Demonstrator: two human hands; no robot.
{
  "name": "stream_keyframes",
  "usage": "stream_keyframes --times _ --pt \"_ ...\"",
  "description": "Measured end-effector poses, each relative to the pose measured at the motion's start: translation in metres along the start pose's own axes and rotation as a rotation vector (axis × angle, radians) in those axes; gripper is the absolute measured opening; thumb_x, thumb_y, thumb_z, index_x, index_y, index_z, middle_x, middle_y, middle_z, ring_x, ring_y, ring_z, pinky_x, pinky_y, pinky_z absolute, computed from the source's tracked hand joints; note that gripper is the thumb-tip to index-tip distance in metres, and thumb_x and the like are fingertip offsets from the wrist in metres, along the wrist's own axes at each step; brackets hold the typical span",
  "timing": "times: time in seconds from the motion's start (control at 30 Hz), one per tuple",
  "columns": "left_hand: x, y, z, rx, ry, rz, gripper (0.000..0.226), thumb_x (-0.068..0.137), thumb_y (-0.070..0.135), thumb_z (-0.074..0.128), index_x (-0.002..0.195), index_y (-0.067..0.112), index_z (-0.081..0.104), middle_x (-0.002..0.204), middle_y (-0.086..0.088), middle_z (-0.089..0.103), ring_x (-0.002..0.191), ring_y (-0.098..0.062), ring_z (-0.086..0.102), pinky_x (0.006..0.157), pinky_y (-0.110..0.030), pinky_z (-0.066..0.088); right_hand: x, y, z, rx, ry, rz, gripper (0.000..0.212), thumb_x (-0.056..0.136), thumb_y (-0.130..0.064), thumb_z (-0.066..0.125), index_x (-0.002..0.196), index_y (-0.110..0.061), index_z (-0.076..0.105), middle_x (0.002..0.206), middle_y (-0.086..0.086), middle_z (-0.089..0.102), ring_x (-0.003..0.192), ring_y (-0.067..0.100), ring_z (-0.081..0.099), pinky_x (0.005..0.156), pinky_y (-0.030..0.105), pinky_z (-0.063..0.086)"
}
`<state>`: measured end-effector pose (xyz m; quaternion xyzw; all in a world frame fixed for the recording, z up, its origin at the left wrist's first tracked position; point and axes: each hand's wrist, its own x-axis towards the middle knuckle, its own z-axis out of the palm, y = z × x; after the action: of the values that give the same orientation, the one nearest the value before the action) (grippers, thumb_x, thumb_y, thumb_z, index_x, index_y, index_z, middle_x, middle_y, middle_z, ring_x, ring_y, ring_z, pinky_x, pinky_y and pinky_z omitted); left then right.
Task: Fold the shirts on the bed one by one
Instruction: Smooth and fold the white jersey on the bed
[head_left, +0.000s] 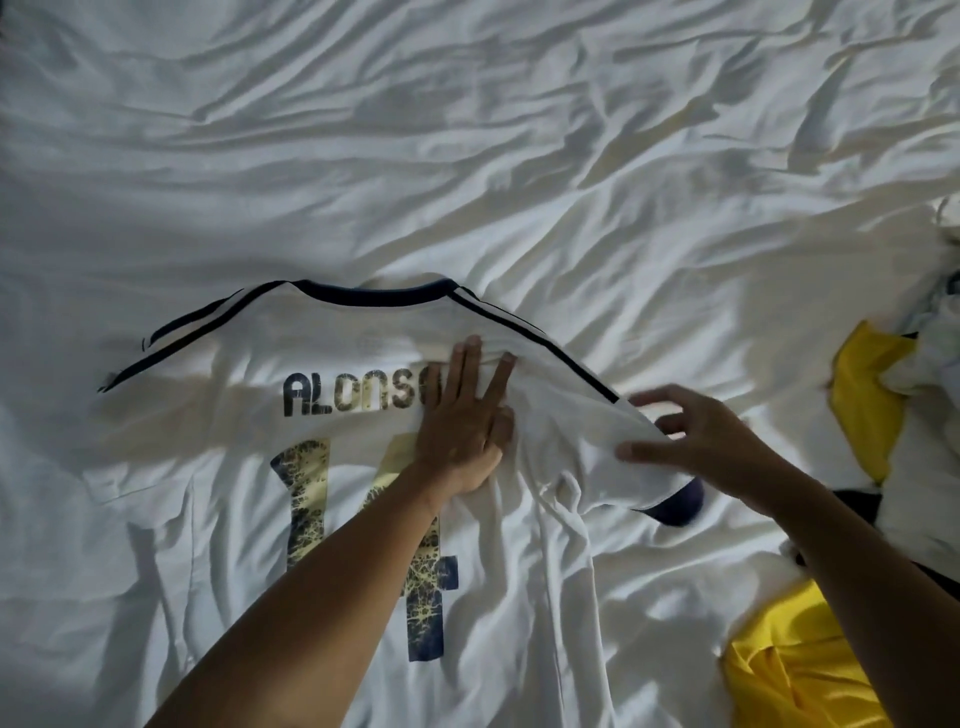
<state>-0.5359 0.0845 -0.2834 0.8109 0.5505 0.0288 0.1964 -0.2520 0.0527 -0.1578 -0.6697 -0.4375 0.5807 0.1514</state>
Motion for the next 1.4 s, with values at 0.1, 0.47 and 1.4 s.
stream_keyframes --times 0.1,0.47,1.4 --pt "0.006 0.015 -0.012 -0.113 0.121 0.005 0.055 0.098 0.036 0.040 0.151 0.021 0.042 0.166 -0.021 0.025 0.155 -0.036 0.021 0.119 -0.067 0.021 -0.008 0.018 -0.003 -0.057 0.078 0.139 0.030 0.073 -0.022 0.093 0.086 -0.001 0.076 0.075 0.016 0.076 0.070 0.033 0.076 0.062 0.031 0.059" --pt "0.088 0.073 -0.040 0.135 -0.065 0.318 0.020 0.094 0.021 0.059 0.109 0.008 0.064 0.115 -0.013 0.058 0.121 -0.036 0.052 0.116 -0.066 0.021 -0.032 0.050 0.015 0.818 0.110 0.251 0.038 0.082 -0.008 0.076 0.115 0.008 0.066 0.089 0.012 0.077 0.081 0.021 0.075 0.073 0.033 0.062" --pt "0.079 0.108 0.001 0.108 0.165 0.159 0.020 0.092 0.029 0.063 0.104 0.013 0.065 0.112 -0.011 0.061 0.118 -0.039 0.056 0.108 -0.072 0.029 -0.004 0.084 0.027 0.477 0.906 0.120 0.020 0.098 -0.027 0.068 0.092 -0.008 0.065 0.075 0.000 0.057 0.071 0.016 0.050 0.064 0.028 0.044"
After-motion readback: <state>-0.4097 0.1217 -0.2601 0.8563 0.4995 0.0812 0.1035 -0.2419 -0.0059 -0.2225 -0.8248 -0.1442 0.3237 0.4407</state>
